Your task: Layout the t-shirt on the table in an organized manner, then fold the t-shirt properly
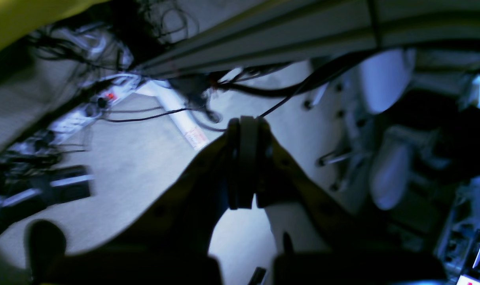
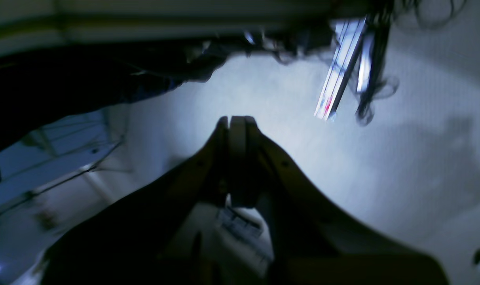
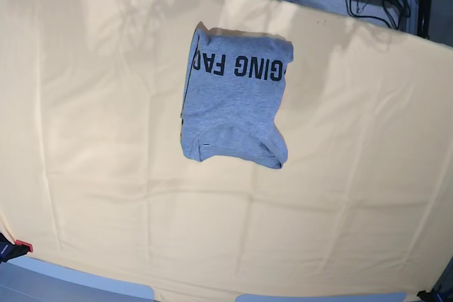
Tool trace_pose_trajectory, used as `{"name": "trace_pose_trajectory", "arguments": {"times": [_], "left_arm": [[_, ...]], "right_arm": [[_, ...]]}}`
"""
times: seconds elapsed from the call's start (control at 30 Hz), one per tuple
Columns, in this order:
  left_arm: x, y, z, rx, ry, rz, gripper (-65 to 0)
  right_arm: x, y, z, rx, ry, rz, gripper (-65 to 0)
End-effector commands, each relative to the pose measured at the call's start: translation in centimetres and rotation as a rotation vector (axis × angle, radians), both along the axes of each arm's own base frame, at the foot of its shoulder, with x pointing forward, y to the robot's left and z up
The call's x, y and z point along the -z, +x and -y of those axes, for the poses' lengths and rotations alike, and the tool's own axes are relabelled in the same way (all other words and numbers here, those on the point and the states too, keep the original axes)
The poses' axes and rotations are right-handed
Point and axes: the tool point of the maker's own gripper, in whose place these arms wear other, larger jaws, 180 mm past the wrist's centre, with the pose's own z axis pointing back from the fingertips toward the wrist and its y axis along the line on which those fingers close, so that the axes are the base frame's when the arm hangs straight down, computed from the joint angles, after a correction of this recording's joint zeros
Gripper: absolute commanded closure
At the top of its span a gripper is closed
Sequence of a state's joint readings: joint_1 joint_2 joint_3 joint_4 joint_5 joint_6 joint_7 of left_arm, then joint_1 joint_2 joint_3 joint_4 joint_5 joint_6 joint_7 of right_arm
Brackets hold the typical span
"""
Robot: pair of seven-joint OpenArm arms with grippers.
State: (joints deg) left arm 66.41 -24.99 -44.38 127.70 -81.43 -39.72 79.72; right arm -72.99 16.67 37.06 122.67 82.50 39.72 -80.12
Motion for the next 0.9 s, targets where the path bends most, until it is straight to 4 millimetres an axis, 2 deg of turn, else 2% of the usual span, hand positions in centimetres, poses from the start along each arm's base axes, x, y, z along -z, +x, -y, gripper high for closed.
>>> {"name": "trace_pose_trajectory", "arguments": {"times": [0.0, 0.07, 0.23, 0.37, 0.5, 0.57, 0.7, 0.87], "left_arm": [[0.6, -1.0, -0.2, 0.011, 0.016, -0.039, 0.0], [2.3, -2.8, -0.1, 0.025, 0.026, -0.119, 0.0], [6.3, -7.6, 1.7, 0.078, -0.013, -0.322, 0.0], [10.0, -10.3, 2.0, 0.089, 0.007, -0.431, 0.0], [13.6, -12.0, 1.3, 0.066, 0.037, -0.523, 0.0], [15.2, -12.1, 1.0, 0.028, 0.038, -0.549, 0.0], [19.1, -10.5, -0.3, -0.053, 0.075, -0.545, 0.0], [23.7, -5.9, -2.1, -0.202, 0.122, -0.435, 0.0]], "right_arm": [[0.6, -0.6, 0.4, -0.001, -0.007, -0.027, 0.0], [2.7, -1.7, 0.8, 0.017, -0.008, -0.090, 0.0], [7.5, -5.0, 0.5, 0.025, 0.036, -0.272, 0.0], [11.0, -8.7, 0.7, -0.051, 0.004, -0.434, 0.0], [14.1, -11.3, 0.7, -0.083, -0.038, -0.520, 0.0], [15.6, -12.0, 0.7, -0.082, -0.058, -0.532, 0.0], [19.0, -11.9, 0.5, -0.085, -0.111, -0.475, 0.0], [23.0, -9.1, 0.2, -0.118, -0.158, -0.317, 0.0]]}}
